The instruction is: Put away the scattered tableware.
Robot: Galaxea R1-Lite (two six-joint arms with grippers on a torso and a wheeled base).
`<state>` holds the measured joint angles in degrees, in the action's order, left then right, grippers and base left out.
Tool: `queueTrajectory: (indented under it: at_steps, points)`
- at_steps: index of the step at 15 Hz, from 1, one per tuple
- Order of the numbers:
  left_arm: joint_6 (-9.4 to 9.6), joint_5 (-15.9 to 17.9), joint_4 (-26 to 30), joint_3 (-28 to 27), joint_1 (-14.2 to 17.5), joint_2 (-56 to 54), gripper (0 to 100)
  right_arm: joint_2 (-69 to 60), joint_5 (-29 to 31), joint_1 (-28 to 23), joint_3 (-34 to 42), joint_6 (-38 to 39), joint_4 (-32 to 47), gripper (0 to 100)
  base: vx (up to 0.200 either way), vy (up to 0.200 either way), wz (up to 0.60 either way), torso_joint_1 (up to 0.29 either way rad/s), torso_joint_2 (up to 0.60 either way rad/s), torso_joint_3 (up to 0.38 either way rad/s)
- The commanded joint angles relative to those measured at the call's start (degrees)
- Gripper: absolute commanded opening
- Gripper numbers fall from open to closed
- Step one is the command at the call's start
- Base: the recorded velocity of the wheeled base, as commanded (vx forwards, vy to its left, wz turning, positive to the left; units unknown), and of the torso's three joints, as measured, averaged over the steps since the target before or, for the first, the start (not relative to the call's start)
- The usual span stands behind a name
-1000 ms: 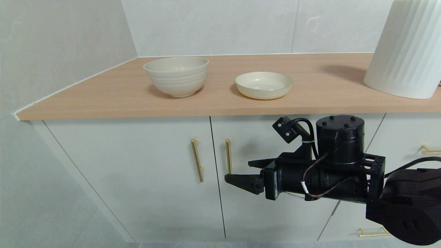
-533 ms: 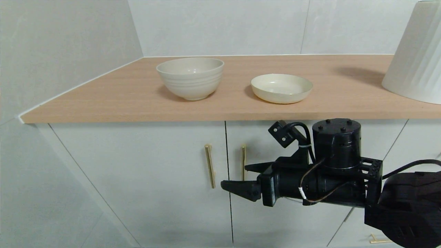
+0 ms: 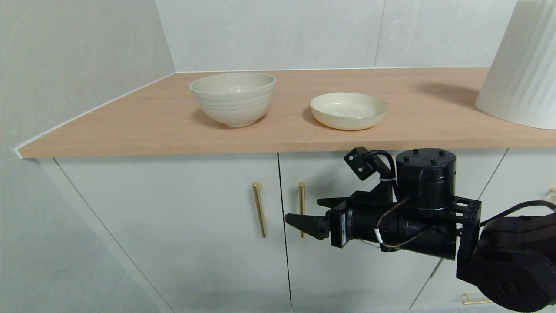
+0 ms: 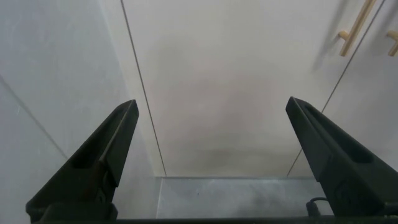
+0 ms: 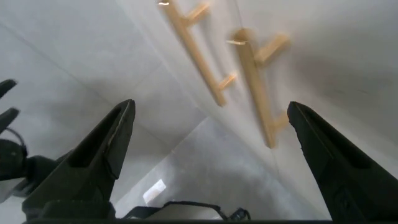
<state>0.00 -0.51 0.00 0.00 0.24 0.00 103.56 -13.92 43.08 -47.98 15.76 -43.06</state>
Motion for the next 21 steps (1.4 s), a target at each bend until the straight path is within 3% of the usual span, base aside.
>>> queueTrajectory:
  at_steps: [1, 5, 15, 21]
  points:
    - [0.09, 0.0, 0.0, 0.0, 0.0, 0.0, 100, 3.1, 0.5, 0.0, -0.2, 0.0, -2.1, 100, 0.0, 0.0, 0.0, 0.0, 0.0, 0.0]
    - [0.09, 0.0, 0.0, 0.0, 0.0, 0.0, 100, 8.2, 2.5, 1.1, -0.3, 0.1, -9.0, 100, 0.0, 0.0, 0.0, 0.0, 0.0, 0.0]
    - [0.09, 0.0, 0.0, 0.0, 0.0, 0.0, 100, 10.0, 2.2, 4.2, -0.4, 3.5, -12.8, 100, 0.0, 0.0, 0.0, 0.0, 0.0, 0.0]
    - [0.09, 0.0, 0.0, 0.0, 0.0, 0.0, 100, 4.6, 0.8, 6.8, 6.1, 3.6, -12.8, 100, 0.0, 0.0, 0.0, 0.0, 0.0, 0.0]
